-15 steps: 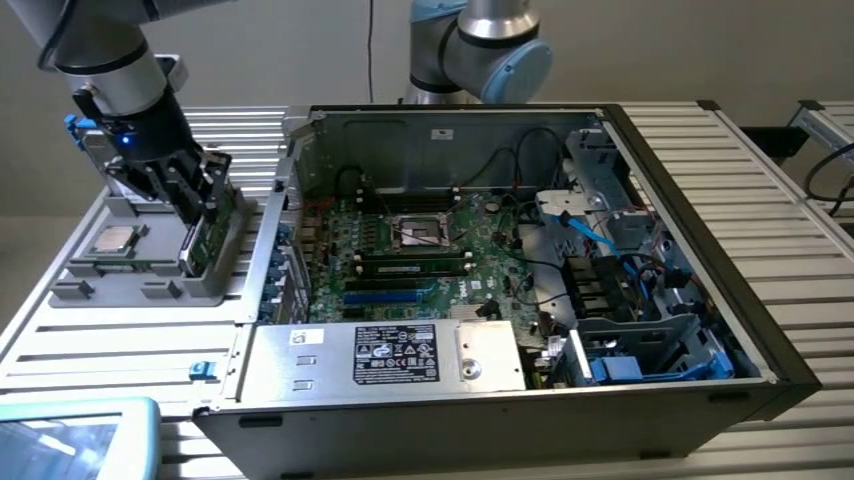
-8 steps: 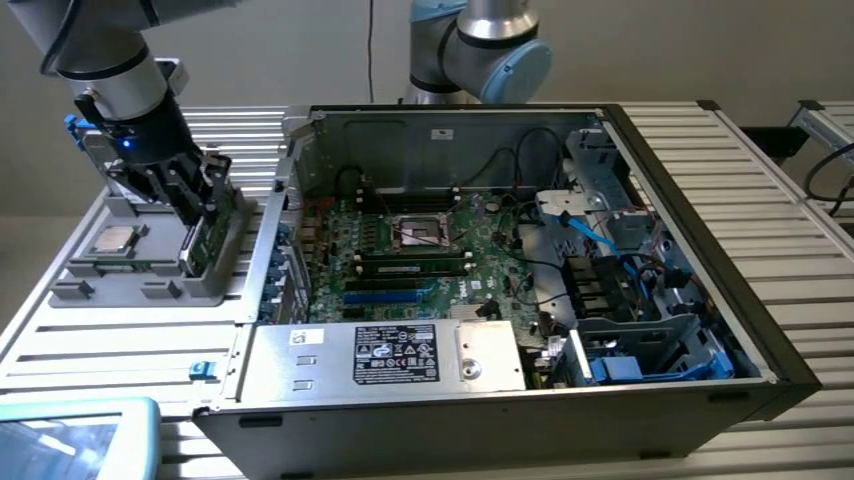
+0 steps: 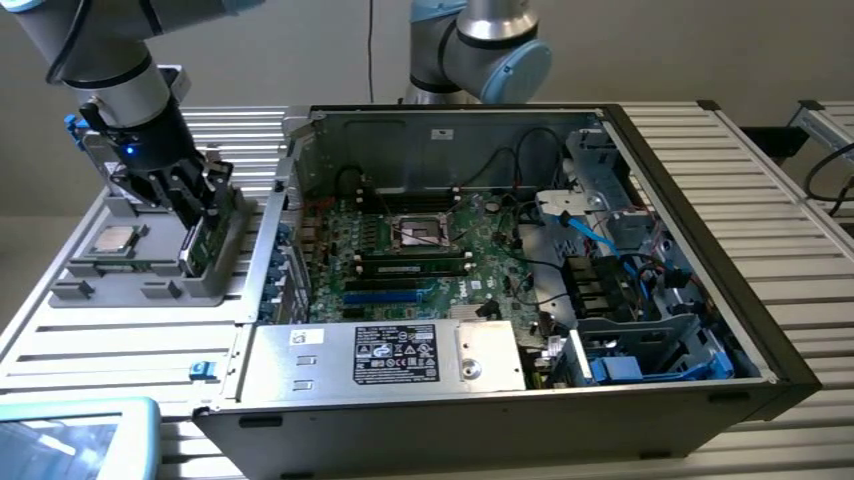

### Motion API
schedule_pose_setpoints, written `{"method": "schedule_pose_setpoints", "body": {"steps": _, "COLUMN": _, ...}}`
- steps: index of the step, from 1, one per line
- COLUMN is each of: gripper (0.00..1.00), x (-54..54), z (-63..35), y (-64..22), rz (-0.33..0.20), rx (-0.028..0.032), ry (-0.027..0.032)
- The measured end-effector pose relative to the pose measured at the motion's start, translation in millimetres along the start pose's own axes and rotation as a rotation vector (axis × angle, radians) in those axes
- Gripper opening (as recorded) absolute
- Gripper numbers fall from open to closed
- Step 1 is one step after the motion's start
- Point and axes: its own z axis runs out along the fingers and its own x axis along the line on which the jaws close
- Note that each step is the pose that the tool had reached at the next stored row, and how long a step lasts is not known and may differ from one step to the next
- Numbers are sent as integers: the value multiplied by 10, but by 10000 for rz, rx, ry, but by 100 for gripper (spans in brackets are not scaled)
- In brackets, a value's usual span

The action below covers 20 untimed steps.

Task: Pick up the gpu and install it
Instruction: 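Pick up the gpu and move the gpu toward the slot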

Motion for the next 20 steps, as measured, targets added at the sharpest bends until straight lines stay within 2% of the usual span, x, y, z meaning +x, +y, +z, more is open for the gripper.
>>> {"method": "schedule_pose_setpoints", "body": {"steps": 6, "gripper": 38, "x": 0, "z": 4, "y": 0, "rz": 1, "rx": 1, "ry": 1}}
{"method": "schedule_pose_setpoints", "body": {"steps": 8, "gripper": 36, "x": 1, "z": 6, "y": -1, "rz": 0, "rx": 1, "ry": 2}}
{"method": "schedule_pose_setpoints", "body": {"steps": 9, "gripper": 29, "x": 0, "z": 6, "y": 0, "rz": 0, "rx": 1, "ry": 2}}
{"method": "schedule_pose_setpoints", "body": {"steps": 10, "gripper": 27, "x": 1, "z": 6, "y": -1, "rz": 0, "rx": 1, "ry": 2}}
{"method": "schedule_pose_setpoints", "body": {"steps": 18, "gripper": 27, "x": 0, "z": 7, "y": -1, "rz": 0, "rx": 1, "ry": 1}}
{"method": "schedule_pose_setpoints", "body": {"steps": 20, "gripper": 27, "x": -1, "z": -40, "y": 8, "rz": 1, "rx": -4, "ry": -6}}
